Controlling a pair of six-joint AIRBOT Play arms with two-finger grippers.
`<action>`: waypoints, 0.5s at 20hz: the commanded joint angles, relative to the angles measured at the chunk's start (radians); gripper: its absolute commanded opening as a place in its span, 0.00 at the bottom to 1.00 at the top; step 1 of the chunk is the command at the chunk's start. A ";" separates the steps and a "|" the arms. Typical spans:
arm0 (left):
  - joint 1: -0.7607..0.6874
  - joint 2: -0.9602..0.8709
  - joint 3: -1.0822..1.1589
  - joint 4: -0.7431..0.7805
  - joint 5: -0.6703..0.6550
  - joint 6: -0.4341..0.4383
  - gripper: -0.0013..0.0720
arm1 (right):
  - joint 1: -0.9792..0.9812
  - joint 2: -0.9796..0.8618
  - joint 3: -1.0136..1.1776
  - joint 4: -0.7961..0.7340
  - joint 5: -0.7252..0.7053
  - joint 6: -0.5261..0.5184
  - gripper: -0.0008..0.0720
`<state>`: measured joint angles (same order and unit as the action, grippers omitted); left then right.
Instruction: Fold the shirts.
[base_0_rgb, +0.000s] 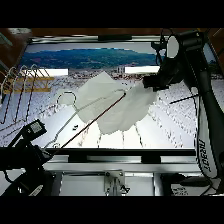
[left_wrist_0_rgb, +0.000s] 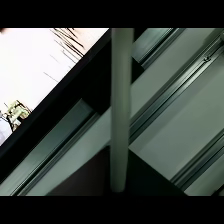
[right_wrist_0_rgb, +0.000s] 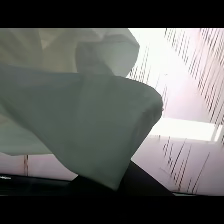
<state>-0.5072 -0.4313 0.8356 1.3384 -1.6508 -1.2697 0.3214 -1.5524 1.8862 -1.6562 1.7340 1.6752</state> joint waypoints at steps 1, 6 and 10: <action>-0.005 -0.002 -0.023 0.001 0.003 0.063 0.08 | -0.002 0.000 0.001 -0.002 0.130 -0.002 0.14; -0.004 -0.113 -0.089 -0.002 0.215 0.141 0.08 | -0.002 0.018 0.002 0.061 0.129 0.002 0.14; -0.005 -0.271 -0.089 -0.014 0.407 0.208 0.08 | -0.002 0.059 0.002 0.119 0.129 0.016 0.14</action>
<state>-0.5114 -0.6060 0.7540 1.3338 -1.3922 -1.1229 0.3199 -1.5173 1.8866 -1.5837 1.7340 1.6825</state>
